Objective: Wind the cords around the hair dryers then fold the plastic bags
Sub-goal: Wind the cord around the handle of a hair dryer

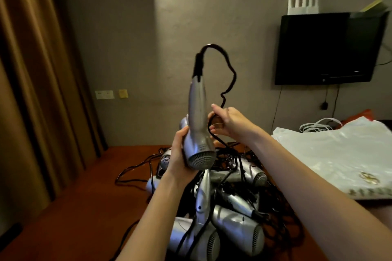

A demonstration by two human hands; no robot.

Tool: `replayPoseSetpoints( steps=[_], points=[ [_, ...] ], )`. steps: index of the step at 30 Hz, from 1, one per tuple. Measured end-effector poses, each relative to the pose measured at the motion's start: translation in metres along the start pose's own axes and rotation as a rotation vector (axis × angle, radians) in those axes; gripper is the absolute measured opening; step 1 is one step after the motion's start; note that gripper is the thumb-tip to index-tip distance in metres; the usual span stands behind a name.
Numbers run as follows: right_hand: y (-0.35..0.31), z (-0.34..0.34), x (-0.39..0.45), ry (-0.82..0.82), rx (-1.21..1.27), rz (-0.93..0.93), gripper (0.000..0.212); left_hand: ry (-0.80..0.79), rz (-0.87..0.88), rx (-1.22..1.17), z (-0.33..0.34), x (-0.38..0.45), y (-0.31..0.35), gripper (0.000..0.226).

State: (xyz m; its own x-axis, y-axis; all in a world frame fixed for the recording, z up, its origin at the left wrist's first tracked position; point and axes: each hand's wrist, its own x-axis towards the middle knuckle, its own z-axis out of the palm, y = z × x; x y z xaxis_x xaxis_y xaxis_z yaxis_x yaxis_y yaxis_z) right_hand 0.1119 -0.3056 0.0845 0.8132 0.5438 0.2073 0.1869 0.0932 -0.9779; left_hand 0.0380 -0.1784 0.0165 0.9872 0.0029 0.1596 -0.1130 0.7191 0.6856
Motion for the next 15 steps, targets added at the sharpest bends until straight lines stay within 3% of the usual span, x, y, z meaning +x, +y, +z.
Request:
replayPoseSetpoints(
  steps=[3, 6, 9, 12, 15],
  points=[
    [0.004, -0.003, 0.006, 0.034, 0.121, -0.035, 0.050, -0.037, -0.020, 0.054, 0.011, 0.004, 0.005, 0.050],
    [0.013, -0.006, 0.002, 0.013, 0.181, -0.061, 0.039, -0.039, -0.024, 0.045, 0.012, 0.005, 0.006, 0.046],
    [0.025, -0.006, -0.004, -0.008, -0.031, -0.144, 0.030, -0.037, -0.006, 0.010, 0.008, 0.009, 0.002, 0.047],
    [0.043, -0.001, -0.009, 0.147, -0.208, -0.067, 0.028, 0.014, 0.014, 0.036, 0.009, 0.013, 0.003, 0.046],
    [0.063, -0.001, -0.021, 0.043, -0.177, 0.035, 0.024, 0.099, 0.037, -0.023, 0.008, 0.020, 0.007, 0.049]
  ],
)
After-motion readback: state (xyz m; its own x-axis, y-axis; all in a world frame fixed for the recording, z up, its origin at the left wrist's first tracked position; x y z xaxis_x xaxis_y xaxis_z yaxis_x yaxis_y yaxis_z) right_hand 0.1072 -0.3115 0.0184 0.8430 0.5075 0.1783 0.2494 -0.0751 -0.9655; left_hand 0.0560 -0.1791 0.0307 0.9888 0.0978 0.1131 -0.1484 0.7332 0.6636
